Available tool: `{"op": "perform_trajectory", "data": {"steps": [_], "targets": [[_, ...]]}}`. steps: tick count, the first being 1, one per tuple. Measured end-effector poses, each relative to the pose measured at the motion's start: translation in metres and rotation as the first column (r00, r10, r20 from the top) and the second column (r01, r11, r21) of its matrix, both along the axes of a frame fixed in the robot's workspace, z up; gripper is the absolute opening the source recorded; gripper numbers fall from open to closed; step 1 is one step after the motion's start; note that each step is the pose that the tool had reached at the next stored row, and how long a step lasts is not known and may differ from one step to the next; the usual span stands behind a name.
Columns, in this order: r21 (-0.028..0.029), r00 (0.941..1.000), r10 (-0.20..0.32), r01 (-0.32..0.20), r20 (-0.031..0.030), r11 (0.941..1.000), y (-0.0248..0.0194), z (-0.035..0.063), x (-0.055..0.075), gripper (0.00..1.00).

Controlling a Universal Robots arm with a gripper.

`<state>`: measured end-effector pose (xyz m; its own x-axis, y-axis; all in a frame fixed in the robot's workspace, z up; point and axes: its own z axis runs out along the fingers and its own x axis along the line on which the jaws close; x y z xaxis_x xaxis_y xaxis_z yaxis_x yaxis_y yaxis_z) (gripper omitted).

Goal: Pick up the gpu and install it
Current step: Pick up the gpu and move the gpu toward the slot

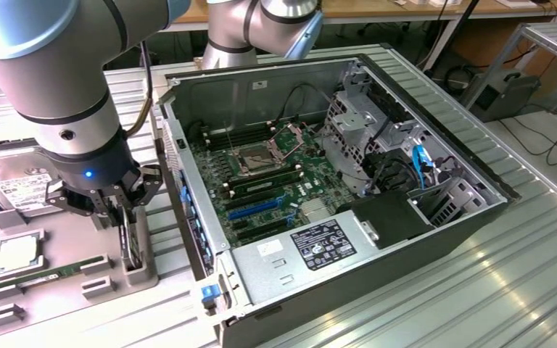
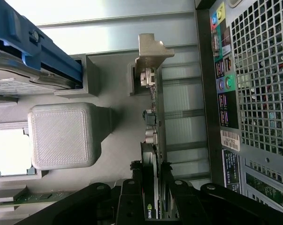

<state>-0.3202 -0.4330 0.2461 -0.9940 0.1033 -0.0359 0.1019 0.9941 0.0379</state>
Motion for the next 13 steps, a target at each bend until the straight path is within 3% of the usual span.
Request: {"op": "perform_trajectory", "data": {"steps": [13], "targets": [[0.0000,1.0000,0.001,-0.001,0.0000,1.0000,0.0000,0.0000,0.0000,0.27]]}}
